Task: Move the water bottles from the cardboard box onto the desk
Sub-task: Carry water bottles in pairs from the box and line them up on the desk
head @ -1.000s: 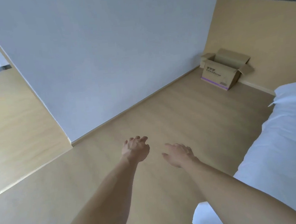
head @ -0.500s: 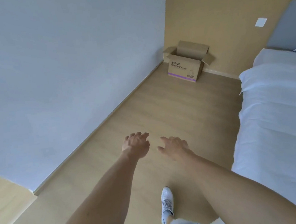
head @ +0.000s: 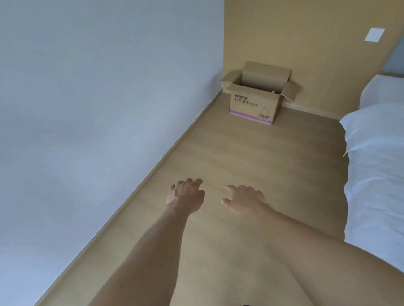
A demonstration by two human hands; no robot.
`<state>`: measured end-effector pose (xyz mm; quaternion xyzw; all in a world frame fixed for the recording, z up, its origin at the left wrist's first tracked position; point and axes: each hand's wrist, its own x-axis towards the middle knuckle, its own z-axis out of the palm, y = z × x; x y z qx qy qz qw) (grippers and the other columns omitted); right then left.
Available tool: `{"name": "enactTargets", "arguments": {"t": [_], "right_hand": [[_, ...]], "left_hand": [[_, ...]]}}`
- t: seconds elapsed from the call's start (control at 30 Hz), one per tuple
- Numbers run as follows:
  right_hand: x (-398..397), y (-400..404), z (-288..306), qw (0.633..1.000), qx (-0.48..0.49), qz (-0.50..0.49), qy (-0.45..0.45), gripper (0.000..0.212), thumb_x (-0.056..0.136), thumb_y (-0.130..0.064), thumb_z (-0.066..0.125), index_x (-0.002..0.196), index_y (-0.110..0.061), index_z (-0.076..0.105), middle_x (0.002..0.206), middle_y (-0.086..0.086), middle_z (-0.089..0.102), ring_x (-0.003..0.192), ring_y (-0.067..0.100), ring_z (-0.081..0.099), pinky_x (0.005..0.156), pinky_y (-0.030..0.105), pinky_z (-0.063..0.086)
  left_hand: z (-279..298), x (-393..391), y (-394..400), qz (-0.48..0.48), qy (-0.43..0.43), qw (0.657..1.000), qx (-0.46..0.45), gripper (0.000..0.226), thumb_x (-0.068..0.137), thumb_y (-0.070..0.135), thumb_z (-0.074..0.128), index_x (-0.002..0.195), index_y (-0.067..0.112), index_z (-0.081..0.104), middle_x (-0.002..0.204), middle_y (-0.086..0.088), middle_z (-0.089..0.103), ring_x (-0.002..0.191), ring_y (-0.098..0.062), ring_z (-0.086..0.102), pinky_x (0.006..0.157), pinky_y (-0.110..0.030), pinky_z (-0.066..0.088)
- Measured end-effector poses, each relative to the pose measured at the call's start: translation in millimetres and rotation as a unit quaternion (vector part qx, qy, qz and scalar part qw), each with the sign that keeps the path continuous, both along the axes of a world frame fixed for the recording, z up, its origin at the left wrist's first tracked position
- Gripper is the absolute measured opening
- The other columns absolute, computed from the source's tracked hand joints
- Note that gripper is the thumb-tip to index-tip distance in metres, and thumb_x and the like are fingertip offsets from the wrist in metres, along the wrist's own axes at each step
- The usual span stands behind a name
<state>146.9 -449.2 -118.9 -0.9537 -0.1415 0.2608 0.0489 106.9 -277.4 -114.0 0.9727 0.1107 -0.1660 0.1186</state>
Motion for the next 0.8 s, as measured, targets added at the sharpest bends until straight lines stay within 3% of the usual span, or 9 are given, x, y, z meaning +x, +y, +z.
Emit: {"name": "enactTargets", "arguments": {"t": [0.37, 0.8], "right_hand": [[188, 33, -22, 0.996, -0.042, -0.074, -0.007, 0.060, 0.098, -0.058, 0.037, 0.153, -0.033, 0.030, 0.147, 0.011, 0.046, 0.136, 0.031, 0.042, 0.108, 0.046, 0.034], [412, 103, 14, 0.983, -0.017, -0.177, -0.036, 0.062, 0.099, -0.055, 0.038, 0.156, -0.035, 0.025, 0.158, 0.010, 0.034, 0.145, 0.029, 0.032, 0.116, 0.044, 0.027]], "left_hand": [[-33, 214, 44, -0.074, 0.000, 0.997, -0.020, 0.049, 0.104, 0.041, 0.034, 0.153, 0.032, 0.037, 0.153, 0.000, 0.044, 0.139, -0.026, 0.039, 0.115, -0.041, 0.027], [-19, 480, 106, -0.177, -0.022, 0.982, -0.052, 0.049, 0.103, 0.044, 0.036, 0.150, 0.033, 0.040, 0.152, 0.002, 0.045, 0.139, -0.025, 0.039, 0.115, -0.041, 0.027]]}}
